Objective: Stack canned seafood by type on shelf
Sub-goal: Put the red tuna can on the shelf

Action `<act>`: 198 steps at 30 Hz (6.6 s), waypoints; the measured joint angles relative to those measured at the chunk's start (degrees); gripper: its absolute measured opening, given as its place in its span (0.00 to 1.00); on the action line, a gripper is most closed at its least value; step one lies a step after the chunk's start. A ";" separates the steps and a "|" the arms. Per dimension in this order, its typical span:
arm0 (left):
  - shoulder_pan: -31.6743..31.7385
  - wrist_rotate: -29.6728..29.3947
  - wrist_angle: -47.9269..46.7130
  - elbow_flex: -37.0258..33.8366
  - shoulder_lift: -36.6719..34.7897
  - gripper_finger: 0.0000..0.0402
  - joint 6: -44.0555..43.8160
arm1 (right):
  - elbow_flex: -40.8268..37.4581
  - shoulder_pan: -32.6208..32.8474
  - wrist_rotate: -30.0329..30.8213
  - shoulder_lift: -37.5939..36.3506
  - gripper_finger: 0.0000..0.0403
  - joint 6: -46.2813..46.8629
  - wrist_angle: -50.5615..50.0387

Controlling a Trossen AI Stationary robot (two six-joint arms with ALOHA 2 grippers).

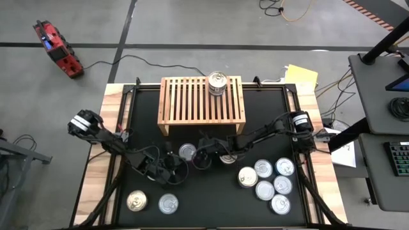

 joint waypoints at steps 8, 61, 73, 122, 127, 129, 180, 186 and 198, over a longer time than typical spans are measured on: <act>-0.28 -0.18 1.21 0.13 2.89 0.00 -3.43 | 0.00 0.09 -0.52 -0.02 0.73 6.81 1.31; -1.99 7.43 1.32 4.71 2.31 0.00 3.26 | 8.47 4.94 6.00 2.86 0.34 -10.29 -3.58; -2.23 1.63 -6.19 14.86 1.34 0.00 20.59 | 7.20 7.30 7.67 -5.08 0.34 -6.75 -21.38; -9.02 -10.24 39.84 -0.70 -19.50 0.00 45.96 | -25.81 6.12 -6.21 -22.53 0.34 8.57 44.17; -8.09 -13.70 50.33 -2.08 -18.52 0.00 35.80 | -25.26 6.05 -5.99 -21.52 0.34 10.38 47.00; -7.96 -13.44 50.12 -2.36 -18.54 0.01 32.29 | -24.78 6.01 -5.98 -21.35 0.34 10.33 46.91; 1.22 -0.31 45.12 3.32 -7.59 0.62 19.32 | -19.61 7.37 -4.68 -20.96 0.34 -5.72 38.70; 1.62 -0.51 45.07 3.28 -7.63 0.44 17.89 | -19.54 7.37 -4.58 -20.96 0.38 -5.72 38.56; 1.70 -1.52 44.83 3.19 -7.68 0.29 17.60 | -19.53 7.34 -4.49 -20.97 0.45 -4.71 38.51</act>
